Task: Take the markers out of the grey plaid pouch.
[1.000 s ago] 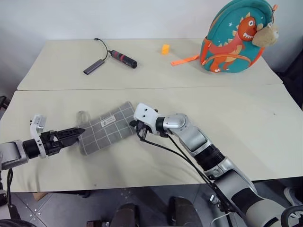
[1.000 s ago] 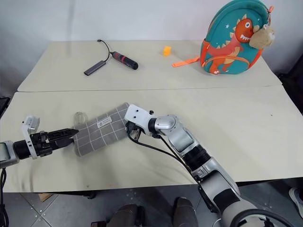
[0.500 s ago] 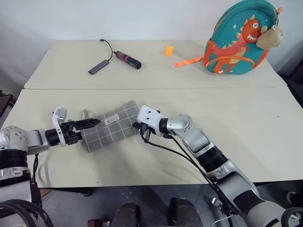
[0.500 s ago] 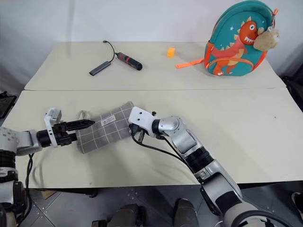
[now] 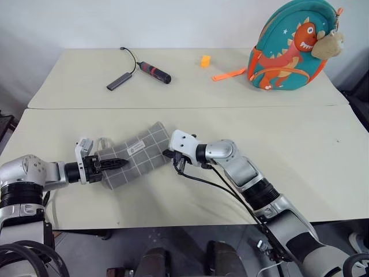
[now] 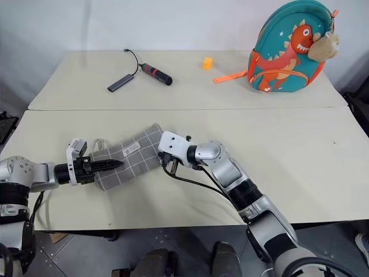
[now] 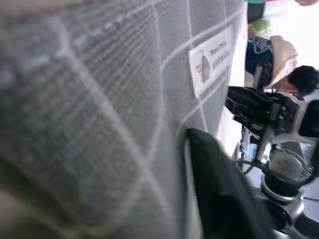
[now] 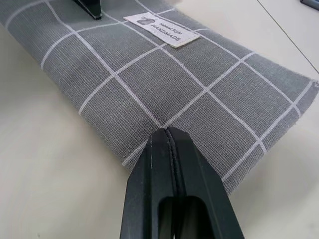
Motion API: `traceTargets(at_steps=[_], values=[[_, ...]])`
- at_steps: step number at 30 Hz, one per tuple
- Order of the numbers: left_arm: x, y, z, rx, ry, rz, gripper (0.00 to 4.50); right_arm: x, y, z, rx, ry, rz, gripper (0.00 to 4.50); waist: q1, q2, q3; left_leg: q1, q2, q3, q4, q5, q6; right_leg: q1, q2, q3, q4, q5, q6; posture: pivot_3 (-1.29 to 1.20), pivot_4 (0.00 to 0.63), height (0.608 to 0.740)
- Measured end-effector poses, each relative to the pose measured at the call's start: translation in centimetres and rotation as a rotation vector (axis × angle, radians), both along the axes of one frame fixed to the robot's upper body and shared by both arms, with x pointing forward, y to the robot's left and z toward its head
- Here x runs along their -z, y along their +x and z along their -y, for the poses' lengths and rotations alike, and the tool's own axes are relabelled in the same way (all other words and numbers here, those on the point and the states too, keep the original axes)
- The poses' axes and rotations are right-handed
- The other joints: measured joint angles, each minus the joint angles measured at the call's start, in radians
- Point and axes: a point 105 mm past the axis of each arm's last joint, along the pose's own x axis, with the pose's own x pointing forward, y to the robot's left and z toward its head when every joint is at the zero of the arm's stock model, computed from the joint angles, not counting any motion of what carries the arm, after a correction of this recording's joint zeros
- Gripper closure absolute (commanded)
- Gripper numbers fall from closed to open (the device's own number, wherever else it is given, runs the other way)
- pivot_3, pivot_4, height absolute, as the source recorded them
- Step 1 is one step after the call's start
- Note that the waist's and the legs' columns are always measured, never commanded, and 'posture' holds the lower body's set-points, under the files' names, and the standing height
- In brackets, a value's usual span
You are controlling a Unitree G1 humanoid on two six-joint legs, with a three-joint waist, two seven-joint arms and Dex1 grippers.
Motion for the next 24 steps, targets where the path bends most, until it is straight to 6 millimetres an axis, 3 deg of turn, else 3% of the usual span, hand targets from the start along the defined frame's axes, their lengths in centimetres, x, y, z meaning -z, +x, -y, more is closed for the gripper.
traceTargets(at_steps=[6, 9, 11, 15, 18, 22, 24], values=[[-0.3, -0.3, 0.3, -0.016, -0.062, 0.03, 4.48, 1.1, -0.7, 1.3, -0.026, 0.019, -0.051, 4.5, -0.001, 0.0, 0.0, -0.003, 0.0, -0.001, 0.0, 0.0, 0.0, -0.001, 0.0, -0.001, -0.001, 0.0, 0.0, 0.0, 0.15, 0.74], [-0.8, -0.1, 1.8, -0.017, -0.139, 0.141, 4.5, 0.4, -1.7, 1.9, -0.053, 0.114, -0.101, 4.32, 0.0, -0.002, 0.001, -0.006, 0.001, -0.003, 0.001, 0.0, 0.0, -0.002, 0.0, -0.002, -0.002, 0.0, 0.0, 0.0, 0.15, 0.74], [-1.4, 0.1, 2.9, -0.003, -0.137, 0.246, 4.5, -1.0, -2.2, 2.9, -0.047, 0.198, -0.151, 3.91, 0.0, -0.004, 0.003, -0.006, 0.001, -0.003, 0.001, 0.0, 0.0, -0.002, 0.0, -0.002, -0.003, 0.0, 0.0, 0.0, 0.15, 0.74], [-3.7, 0.1, 4.2, 0.007, -0.088, 0.529, 4.5, -4.0, -3.1, 6.9, -0.017, 0.268, -0.172, 2.62, 0.004, -0.005, 0.003, -0.007, 0.002, -0.003, 0.001, 0.0, 0.0, -0.001, -0.001, -0.003, -0.005, 0.0, 0.0, 0.0, 0.15, 0.74], [-5.5, 0.4, 6.1, 0.014, -0.038, 0.81, 4.5, -5.1, -5.1, 11.6, -0.006, 0.284, -0.244, 1.51, 0.024, -0.005, 0.003, -0.007, 0.001, -0.002, 0.001, -0.001, 0.001, 0.0, 0.0, -0.004, -0.009, 0.0, 0.0, 0.0, 0.15, 0.74], [-4.6, 0.8, 8.7, 0.128, 0.214, 1.078, 4.5, -6.4, -6.9, 17.6, 0.081, 0.278, -0.378, 0.1, 0.036, -0.005, 0.003, -0.007, 0.0, 0.008, 0.001, -0.001, 0.002, 0.0, 0.0, -0.003, -0.012, 0.001, 0.002, 0.0, 0.15, 0.74], [-3.3, 0.4, 10.1, 0.233, 0.31, 1.182, 4.5, -7.1, -7.3, 19.6, 0.131, 0.296, -0.433, 0.04, 0.039, -0.005, 0.004, -0.007, 0.001, 0.012, 0.0, -0.001, 0.003, 0.0, 0.0, -0.002, -0.013, 0.001, 0.002, 0.0, 0.15, 0.74]])
